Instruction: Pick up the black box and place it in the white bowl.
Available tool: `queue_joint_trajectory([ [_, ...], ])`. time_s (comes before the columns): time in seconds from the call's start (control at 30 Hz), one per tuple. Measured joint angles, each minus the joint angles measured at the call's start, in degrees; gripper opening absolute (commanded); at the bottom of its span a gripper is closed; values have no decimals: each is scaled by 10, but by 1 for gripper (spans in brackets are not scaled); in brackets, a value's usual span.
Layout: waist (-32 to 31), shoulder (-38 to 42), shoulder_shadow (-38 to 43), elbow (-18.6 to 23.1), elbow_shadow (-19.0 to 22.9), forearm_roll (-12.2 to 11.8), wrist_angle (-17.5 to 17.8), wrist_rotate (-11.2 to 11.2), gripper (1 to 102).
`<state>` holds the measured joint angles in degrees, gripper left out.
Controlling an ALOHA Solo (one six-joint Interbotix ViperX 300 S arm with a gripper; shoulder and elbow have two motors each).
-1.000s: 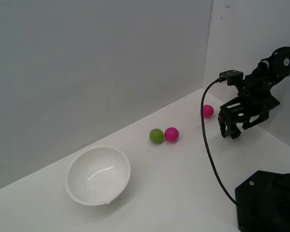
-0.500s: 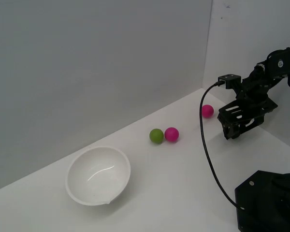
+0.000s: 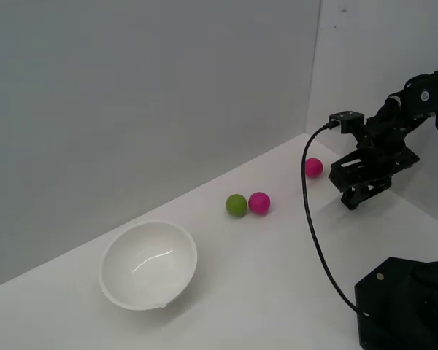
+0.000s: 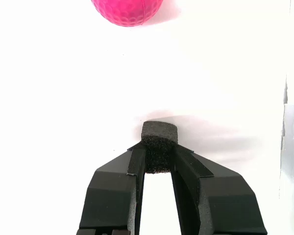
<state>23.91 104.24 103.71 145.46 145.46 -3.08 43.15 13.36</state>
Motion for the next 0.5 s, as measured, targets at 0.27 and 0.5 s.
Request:
queue_joint_trajectory([
  [0.27, 0, 16, 16, -5, -4, 0, 16, 5, 3],
  [0.5, -4, 52, 51, -19, -20, 0, 36, 4, 3],
])
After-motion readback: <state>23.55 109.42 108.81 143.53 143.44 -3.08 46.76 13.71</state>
